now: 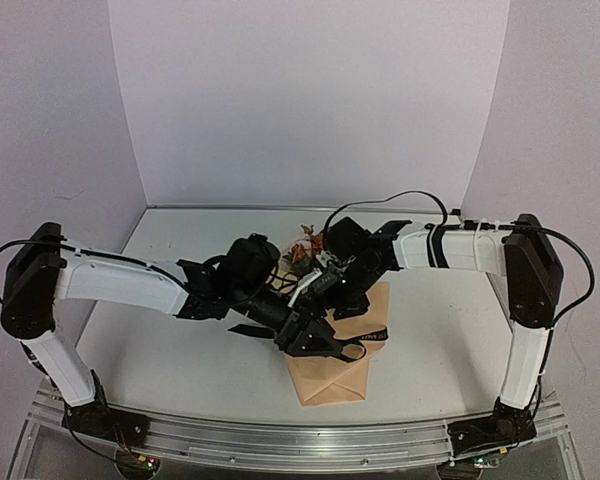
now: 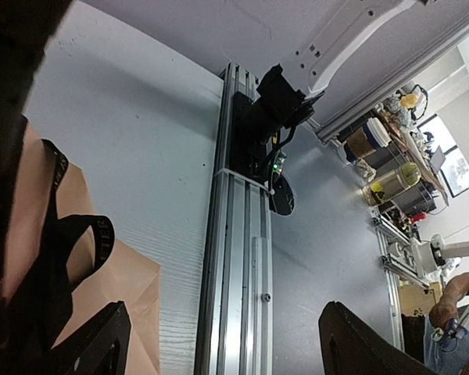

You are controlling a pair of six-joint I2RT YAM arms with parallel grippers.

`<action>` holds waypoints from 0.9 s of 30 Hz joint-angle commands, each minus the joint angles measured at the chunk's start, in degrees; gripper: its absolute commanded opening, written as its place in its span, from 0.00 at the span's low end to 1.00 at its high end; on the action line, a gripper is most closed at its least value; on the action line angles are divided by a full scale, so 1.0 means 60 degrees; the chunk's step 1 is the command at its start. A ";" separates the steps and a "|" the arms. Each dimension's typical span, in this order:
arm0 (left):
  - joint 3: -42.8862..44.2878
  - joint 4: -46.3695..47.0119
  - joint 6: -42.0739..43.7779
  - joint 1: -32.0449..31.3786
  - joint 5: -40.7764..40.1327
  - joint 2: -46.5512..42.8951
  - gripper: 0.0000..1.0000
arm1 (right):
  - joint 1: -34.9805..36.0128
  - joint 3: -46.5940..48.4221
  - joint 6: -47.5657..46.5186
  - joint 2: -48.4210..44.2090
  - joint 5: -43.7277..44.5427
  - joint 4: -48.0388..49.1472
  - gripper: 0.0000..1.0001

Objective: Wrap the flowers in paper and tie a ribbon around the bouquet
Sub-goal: Tie the ribbon around the folded bouquet.

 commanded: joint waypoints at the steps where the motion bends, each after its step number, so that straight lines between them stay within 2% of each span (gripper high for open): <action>1: -0.1298 0.1996 -0.1474 0.0867 -0.0533 -0.1951 0.86 | 0.0291 0.0029 -0.0157 -0.0363 0.0835 0.0432 0.74; 5: -0.2963 0.2488 -0.2824 0.1965 -0.2347 -0.3462 0.85 | 0.0810 0.0130 -0.0342 -0.0517 0.1786 0.0493 0.71; 8: -0.3502 0.1861 -0.3461 0.2692 -0.3791 -0.4356 0.86 | 0.1243 0.0395 -0.0531 -0.0565 0.2721 0.0477 0.71; 12: -0.3661 0.0833 -0.4153 0.3456 -0.4694 -0.4739 0.86 | 0.1790 0.1169 -0.0739 -0.0135 0.3433 0.0199 0.71; 16: -0.3683 0.0588 -0.4518 0.4089 -0.4624 -0.4660 0.86 | 0.2229 0.2100 -0.0857 0.0610 0.4122 -0.0213 0.66; 21: -0.3533 0.0372 -0.4553 0.4273 -0.4586 -0.4454 0.86 | 0.2567 0.3232 -0.0846 0.1602 0.4852 -0.0923 0.62; 27: -0.3447 0.0212 -0.4545 0.4476 -0.4476 -0.4345 0.86 | 0.2765 0.3788 -0.0652 0.2298 0.5342 -0.1264 0.58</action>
